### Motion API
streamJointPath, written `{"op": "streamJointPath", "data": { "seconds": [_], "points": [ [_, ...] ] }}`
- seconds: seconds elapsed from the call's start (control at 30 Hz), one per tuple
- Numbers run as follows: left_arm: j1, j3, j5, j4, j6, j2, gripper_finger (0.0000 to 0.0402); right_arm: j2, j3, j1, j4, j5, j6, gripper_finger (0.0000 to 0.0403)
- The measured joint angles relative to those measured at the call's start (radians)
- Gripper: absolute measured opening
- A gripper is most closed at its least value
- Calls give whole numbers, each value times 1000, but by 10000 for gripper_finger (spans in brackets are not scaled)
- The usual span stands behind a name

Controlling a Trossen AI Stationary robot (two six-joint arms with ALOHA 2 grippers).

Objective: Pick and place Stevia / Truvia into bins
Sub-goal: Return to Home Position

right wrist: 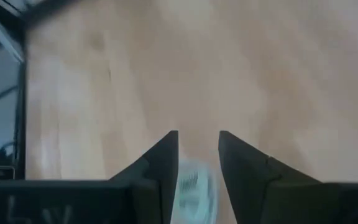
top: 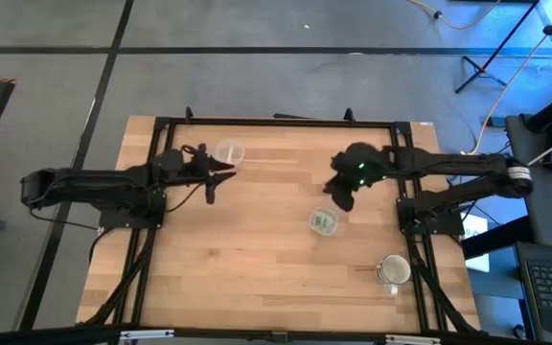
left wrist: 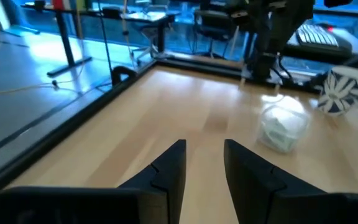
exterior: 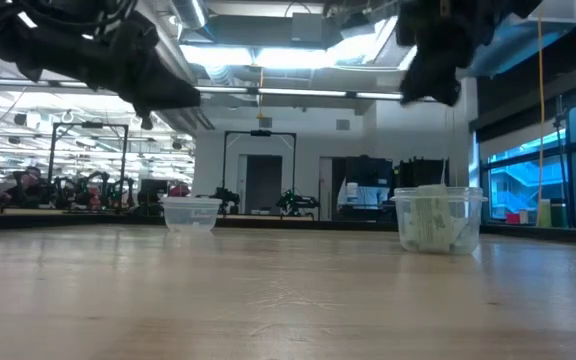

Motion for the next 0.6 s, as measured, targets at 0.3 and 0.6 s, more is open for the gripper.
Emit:
{"op": "streamJointPath", "data": {
  "seconds": [0.3, 0.6],
  "points": [
    [158, -60, 217, -76, -31, -221, 100, -130, -162, -132, 272, -83, -157, 119],
    [275, -161, 223, -171, -85, -483, 100, -341, -404, -234, 551, -126, -175, 119]
  ]
}}
